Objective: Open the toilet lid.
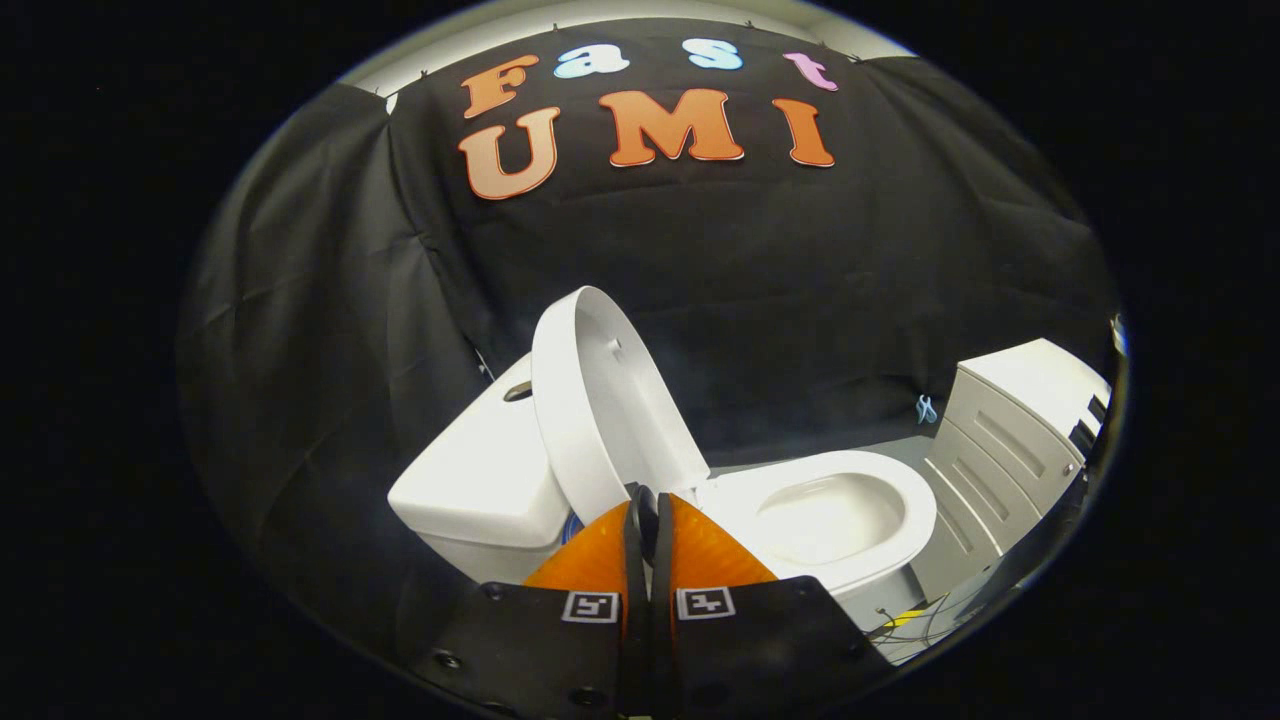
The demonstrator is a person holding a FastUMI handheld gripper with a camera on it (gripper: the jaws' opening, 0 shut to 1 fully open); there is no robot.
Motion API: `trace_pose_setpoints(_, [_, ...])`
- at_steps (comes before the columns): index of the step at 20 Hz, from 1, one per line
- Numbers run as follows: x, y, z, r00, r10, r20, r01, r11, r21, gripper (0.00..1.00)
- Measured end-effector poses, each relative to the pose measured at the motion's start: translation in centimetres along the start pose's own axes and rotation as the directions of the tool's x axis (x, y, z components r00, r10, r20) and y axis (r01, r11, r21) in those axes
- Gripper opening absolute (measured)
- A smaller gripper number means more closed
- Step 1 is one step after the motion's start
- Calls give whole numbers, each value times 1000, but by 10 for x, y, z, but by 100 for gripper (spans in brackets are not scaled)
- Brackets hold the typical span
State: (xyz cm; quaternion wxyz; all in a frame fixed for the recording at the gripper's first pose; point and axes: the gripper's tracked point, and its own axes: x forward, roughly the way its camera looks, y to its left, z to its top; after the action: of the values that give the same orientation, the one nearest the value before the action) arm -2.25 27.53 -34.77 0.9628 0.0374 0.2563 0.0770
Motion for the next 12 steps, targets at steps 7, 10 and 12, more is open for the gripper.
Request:
trace_pose_setpoints(7, [-18, -13, 35, 998, 17, 58, -16, 1000, -23, 33])
trace_pose_setpoints(10, [-30, -39, 68, 992, -10, 124, 17, 998, -58, 75])
trace_pose_setpoints(12, [-36, -51, 92, 986, -14, 164, 25, 998, -64, 84])
